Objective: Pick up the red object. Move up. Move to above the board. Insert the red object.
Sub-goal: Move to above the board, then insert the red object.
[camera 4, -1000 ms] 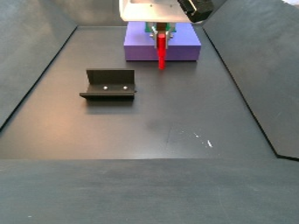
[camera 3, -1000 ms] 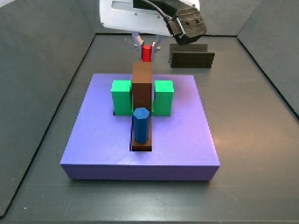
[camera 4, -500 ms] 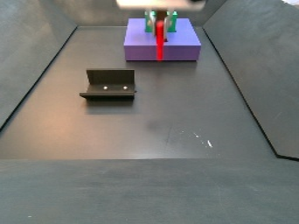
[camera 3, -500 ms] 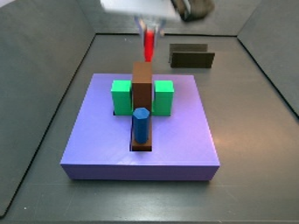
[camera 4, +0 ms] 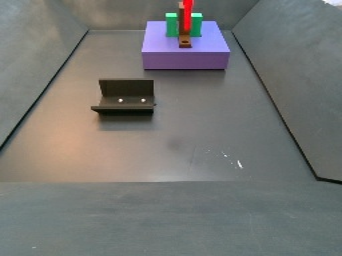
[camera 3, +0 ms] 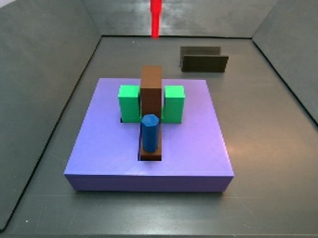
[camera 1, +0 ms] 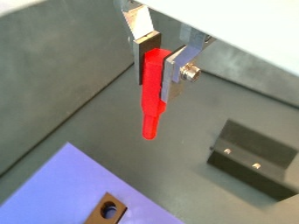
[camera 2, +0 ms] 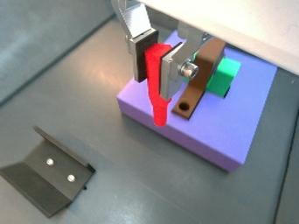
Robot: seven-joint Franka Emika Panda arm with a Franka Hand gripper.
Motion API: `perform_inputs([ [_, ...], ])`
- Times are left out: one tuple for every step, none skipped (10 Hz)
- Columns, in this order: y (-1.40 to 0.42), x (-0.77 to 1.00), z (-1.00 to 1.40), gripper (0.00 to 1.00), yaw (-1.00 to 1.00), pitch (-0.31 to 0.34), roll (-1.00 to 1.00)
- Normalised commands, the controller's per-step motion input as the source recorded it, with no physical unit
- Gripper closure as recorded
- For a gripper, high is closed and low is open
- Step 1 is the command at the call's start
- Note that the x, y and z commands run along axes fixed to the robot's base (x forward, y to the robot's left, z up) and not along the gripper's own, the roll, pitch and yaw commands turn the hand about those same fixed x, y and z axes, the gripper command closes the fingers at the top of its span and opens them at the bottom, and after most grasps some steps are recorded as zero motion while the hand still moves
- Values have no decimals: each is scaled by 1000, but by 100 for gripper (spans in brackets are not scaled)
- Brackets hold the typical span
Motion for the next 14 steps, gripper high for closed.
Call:
perform_inputs([
  [4,64,1400,100,-8,64,-31],
  [6,7,748,100,-12,94,-24],
  [6,24,229,100,-6,48,-28],
  [-1400,-44,412,100,685,143,-88],
  [-1400,-59,404,100,600,144,11],
  [-1400,-44,408,100,489,129,46],
  [-932,32,264,100,220,113,1],
  [-654,37,185,100,124,120,20],
  [-410,48,129,100,71,113,29],
  [-241,54,77,100,44,104,27],
  [20,0,0,100,0,0,0],
  [34,0,0,100,0,0,0],
  [26,0,0,100,0,0,0],
  [91,0,0,100,0,0,0],
])
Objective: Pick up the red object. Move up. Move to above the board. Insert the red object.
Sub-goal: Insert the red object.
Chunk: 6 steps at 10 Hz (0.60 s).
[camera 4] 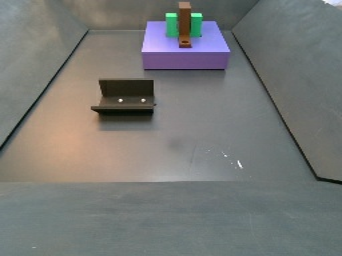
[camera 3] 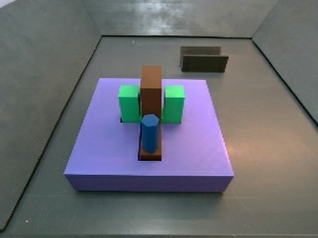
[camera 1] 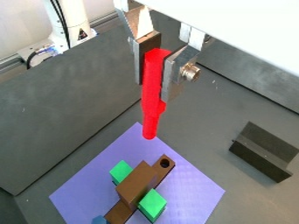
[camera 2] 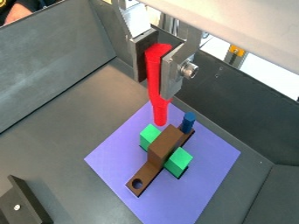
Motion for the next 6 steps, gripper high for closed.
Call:
perform_inputs([
  [211,66,-137,100,89,-9,9],
  [137,206,-249,100,191,-64,136],
  [234,200,-377,100,137,-99,143],
  [234,91,-509,100,63,-156,171],
  [260,20,-534,100,149,-243,161],
  [137,51,-480,100,69,-231,226],
])
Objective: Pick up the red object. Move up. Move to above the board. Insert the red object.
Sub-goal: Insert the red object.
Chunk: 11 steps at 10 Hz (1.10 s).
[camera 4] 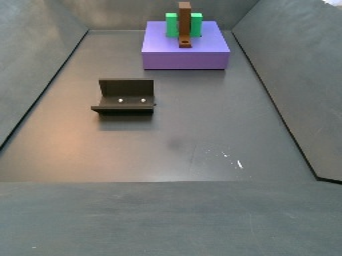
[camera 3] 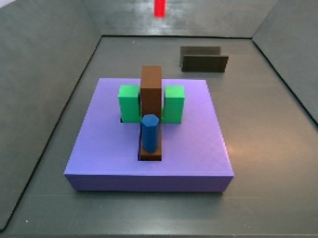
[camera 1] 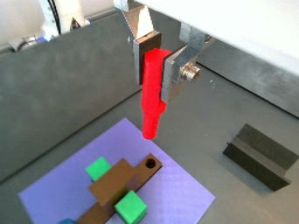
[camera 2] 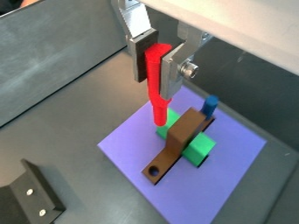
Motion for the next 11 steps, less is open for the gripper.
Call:
perform_inputs([
  [14,43,-597,100,0,-177,237],
  [29,0,-729,100,-126,-131,219],
  [17,0,-723,100,-151,-129,227],
  [0,0,-703,100,-197,-146,213],
  [0,234,-634,100,-269,0,184],
  [0,240,-577,100,-243,0,129],
  [40,140,-563,100,-211,0,83],
  [223,0,-520,100,-217,0,81],
  [303,-43,-440,100,-240,14,67],
  [286,-149,-280,100,-277,0,0],
  [0,-100,-146,100,-31,-27,-53],
])
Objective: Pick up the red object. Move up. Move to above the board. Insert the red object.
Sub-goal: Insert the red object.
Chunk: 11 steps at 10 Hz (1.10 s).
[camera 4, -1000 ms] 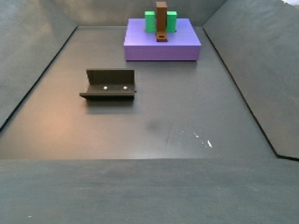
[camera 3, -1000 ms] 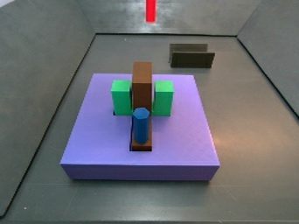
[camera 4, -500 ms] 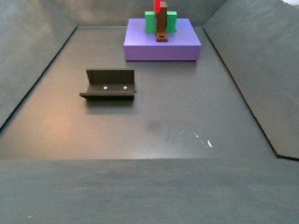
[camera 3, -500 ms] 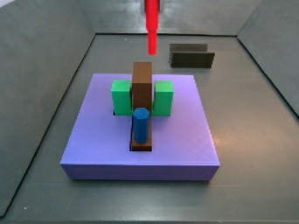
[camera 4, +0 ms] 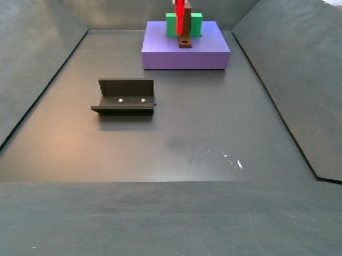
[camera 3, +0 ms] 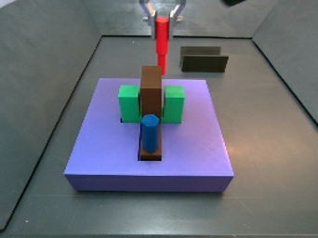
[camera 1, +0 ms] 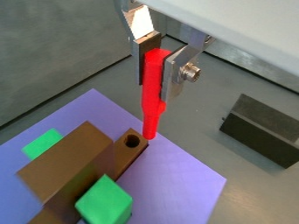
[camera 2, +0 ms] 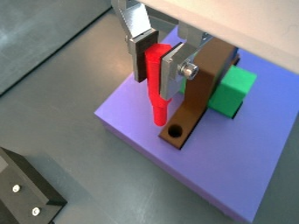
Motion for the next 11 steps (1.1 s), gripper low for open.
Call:
perform_inputs([
  [-26,0,-246,100,0,-1,-33],
  [0,-29,-286,100,-43,-27,-94],
  [0,-69,-266,100,-77,-26,-104],
  [0,-77,-349,100,-154,-69,-120],
  [0,-17,-260,100,-134,-39,-114],
  [0,-46,-60,100,-117,0,-93],
  [31,-197,0,100,-183,0,-74],
  [29,-251,0,100,-186,-9,-61],
  [0,-249,0,100,-146,-14,-57],
  [0,-143,63,100,-189,-27,-70],
  [-46,-34,17,100,-251,-39,-63],
])
